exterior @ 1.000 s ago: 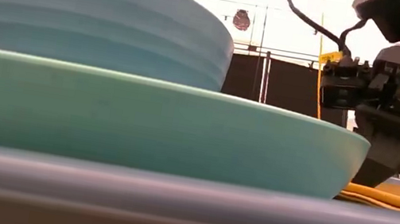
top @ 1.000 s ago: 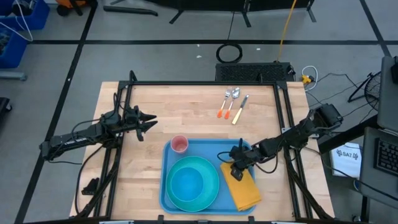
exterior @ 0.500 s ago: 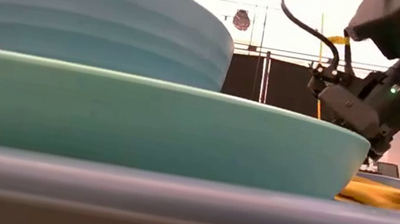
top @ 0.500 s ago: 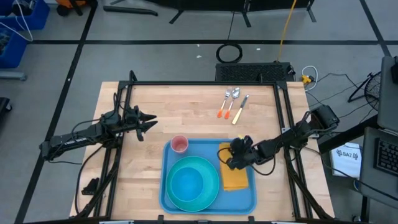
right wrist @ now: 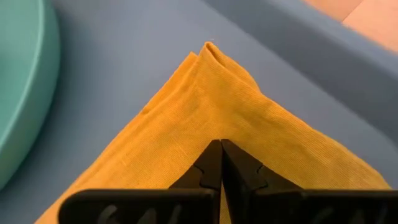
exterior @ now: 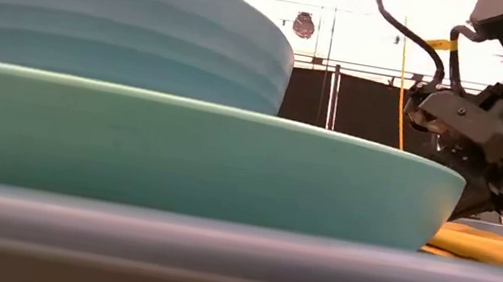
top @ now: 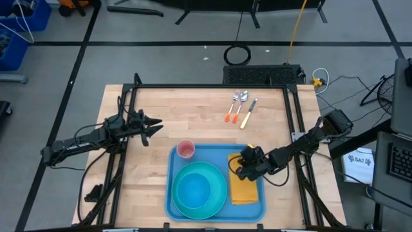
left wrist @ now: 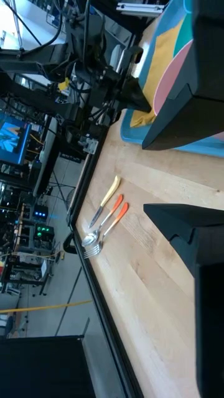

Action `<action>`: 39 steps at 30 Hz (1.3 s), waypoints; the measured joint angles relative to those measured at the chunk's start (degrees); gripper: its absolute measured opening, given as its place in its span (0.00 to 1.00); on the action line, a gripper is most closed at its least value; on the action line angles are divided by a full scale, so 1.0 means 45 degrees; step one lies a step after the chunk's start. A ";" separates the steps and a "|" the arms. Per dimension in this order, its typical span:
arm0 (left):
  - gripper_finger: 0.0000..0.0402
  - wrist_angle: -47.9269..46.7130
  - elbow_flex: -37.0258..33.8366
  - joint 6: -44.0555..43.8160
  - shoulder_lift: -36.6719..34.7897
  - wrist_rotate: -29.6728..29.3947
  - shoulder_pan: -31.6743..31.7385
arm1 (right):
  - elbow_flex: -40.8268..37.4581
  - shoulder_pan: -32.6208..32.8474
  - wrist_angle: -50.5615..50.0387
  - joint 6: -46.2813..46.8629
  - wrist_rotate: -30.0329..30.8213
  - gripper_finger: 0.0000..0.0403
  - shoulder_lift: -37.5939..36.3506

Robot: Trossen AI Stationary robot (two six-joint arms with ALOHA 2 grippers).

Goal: Set up tray
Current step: Put the yellow napkin on the blue tray, then put the orange fork on the yellow napkin

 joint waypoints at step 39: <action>0.38 -0.0004 0.0000 0.0002 0.0004 -0.0001 0.0004 | 0.1051 -1.0920 0.0205 -1.4367 -0.1952 0.04 -0.8065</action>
